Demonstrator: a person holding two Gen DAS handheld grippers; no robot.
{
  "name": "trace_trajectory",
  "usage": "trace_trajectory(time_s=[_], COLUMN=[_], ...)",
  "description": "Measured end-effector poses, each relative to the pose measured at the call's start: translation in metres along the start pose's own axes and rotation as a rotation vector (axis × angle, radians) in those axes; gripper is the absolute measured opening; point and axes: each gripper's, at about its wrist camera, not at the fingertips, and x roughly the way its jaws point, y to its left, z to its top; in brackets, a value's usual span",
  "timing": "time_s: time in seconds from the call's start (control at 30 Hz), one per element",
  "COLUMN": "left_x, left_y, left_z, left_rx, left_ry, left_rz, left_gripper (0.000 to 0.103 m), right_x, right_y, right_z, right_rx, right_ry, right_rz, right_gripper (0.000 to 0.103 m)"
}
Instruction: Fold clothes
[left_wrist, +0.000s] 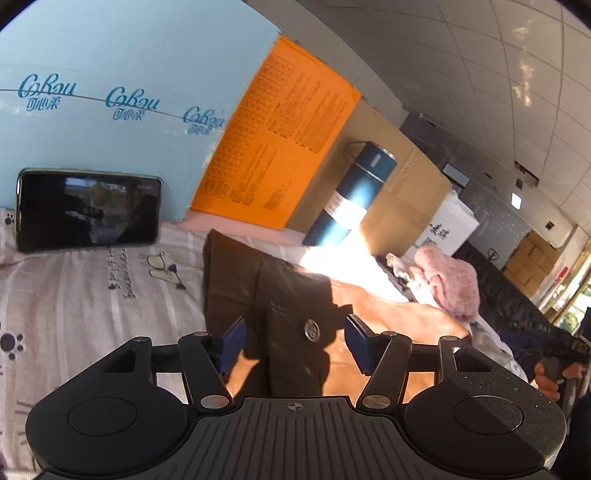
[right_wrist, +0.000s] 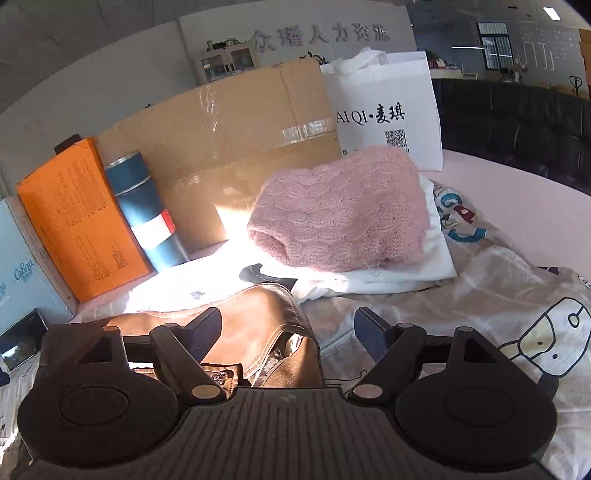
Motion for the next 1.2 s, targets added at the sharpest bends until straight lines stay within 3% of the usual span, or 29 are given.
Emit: trace_trajectory(time_s=[0.1, 0.2, 0.37, 0.47, 0.57, 0.8, 0.83, 0.87, 0.9, 1.0, 1.2], left_x=[-0.011, -0.006, 0.010, 0.013, 0.004, 0.005, 0.004, 0.004, 0.004, -0.002, -0.060], left_y=[-0.017, -0.027, -0.025, -0.024, -0.021, -0.029, -0.031, -0.033, -0.035, -0.039, -0.065], left_z=[-0.029, -0.042, -0.049, -0.052, -0.052, -0.062, -0.064, -0.066, -0.068, -0.073, -0.079], left_rx=[0.103, 0.181, 0.184, 0.194, 0.187, 0.219, 0.239, 0.262, 0.275, 0.291, 0.303], left_ry=[0.105, 0.164, 0.210, 0.211, 0.181, 0.196, 0.186, 0.184, 0.192, 0.170, 0.003], left_rz=[-0.067, -0.042, -0.068, -0.076, -0.061, -0.110, -0.116, -0.114, -0.115, -0.134, -0.165], left_gripper=[0.071, 0.073, 0.075, 0.079, 0.079, 0.077, 0.071, 0.042, 0.022, 0.009, 0.005], right_x=[-0.027, -0.048, -0.067, -0.077, -0.091, -0.115, -0.115, -0.114, -0.112, -0.108, -0.104], right_y=[0.012, 0.030, 0.042, 0.036, 0.021, 0.005, 0.002, -0.001, -0.004, -0.015, -0.034], right_z=[-0.009, -0.023, -0.046, -0.061, -0.075, -0.110, -0.114, -0.118, -0.121, -0.128, -0.137], right_rx=[-0.073, -0.146, -0.218, -0.227, -0.201, -0.250, -0.254, -0.252, -0.249, -0.217, -0.151], right_ry=[-0.061, -0.093, -0.095, -0.090, -0.096, -0.065, -0.052, -0.038, -0.027, -0.005, 0.012], right_rz=[0.057, 0.107, 0.099, 0.063, 0.064, 0.084, 0.063, 0.034, 0.006, -0.044, -0.104], right_gripper=[0.088, 0.091, 0.092, 0.092, 0.092, 0.098, 0.098, 0.098, 0.098, 0.098, 0.098])
